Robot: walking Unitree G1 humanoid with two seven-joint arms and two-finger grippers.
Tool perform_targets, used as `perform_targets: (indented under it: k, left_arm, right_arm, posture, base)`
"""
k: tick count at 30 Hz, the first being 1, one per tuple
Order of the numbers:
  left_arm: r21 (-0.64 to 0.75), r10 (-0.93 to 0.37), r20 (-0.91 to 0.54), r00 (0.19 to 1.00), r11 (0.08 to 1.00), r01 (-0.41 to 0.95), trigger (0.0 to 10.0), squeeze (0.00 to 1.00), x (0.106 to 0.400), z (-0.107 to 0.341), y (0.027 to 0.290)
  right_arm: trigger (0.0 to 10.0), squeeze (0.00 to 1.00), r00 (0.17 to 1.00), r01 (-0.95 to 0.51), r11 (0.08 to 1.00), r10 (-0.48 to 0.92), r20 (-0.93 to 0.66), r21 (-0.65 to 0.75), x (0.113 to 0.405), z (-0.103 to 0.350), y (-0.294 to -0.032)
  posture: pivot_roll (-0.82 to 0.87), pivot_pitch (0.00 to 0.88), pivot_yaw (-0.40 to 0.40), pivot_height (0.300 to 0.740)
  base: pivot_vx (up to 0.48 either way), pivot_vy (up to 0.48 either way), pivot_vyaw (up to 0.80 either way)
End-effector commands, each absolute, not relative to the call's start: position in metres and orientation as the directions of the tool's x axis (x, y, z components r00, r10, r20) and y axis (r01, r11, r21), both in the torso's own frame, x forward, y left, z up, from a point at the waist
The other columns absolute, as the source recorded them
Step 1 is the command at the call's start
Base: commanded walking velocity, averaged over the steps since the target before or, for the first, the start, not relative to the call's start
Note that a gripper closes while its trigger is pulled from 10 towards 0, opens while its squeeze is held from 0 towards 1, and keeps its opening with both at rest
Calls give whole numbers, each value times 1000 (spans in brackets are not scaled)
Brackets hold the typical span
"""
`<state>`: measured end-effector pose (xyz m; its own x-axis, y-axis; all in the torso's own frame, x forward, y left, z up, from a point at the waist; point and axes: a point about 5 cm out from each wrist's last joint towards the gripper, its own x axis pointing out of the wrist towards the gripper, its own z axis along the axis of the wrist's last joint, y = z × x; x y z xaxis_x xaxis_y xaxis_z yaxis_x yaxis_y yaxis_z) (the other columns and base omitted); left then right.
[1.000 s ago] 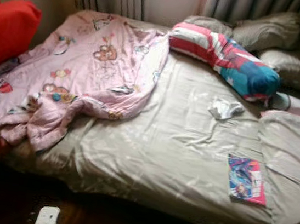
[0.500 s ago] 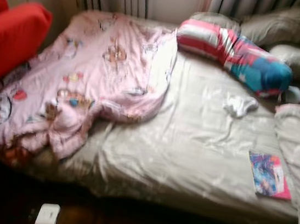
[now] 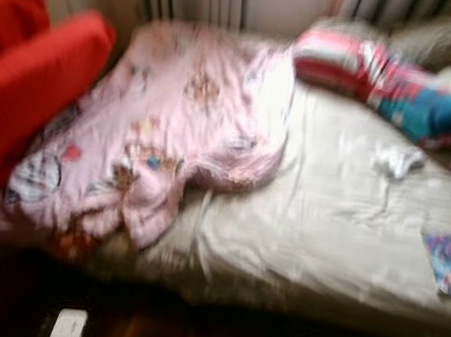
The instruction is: Clean up the room
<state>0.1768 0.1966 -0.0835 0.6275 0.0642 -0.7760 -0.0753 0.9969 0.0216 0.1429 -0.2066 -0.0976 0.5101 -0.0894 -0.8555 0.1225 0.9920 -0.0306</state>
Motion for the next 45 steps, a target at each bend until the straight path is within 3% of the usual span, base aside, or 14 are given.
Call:
perform_targets:
  k: [1, 19, 45]
  left_arm:
    - [40, 87, -799, 596, 995, -91, 10000, 0, 164, -88, 204]
    - [37, 83, -800, 595, 995, -89, 10000, 0, 165, -88, 203]
    - [15, 61, -814, 578, 996, -84, 10000, 0, 162, -90, 202]
  right_arm:
    - [10000, 0, 502, 117, 993, -68, -862, -10, 140, -100, -197]
    - [10000, 0, 506, 116, 993, -71, -860, -14, 141, -100, -198]
    - [10000, 0, 511, 79, 997, -58, -857, -20, 142, -99, -196]
  posture:
    - [-47, 126, -8, 740]
    - [-46, 127, -8, 740]
    - [-47, 107, 0, 740]
  base:
    - [0, 461, 0]
    - [0, 444, 0]
    - [0, 0, 62]
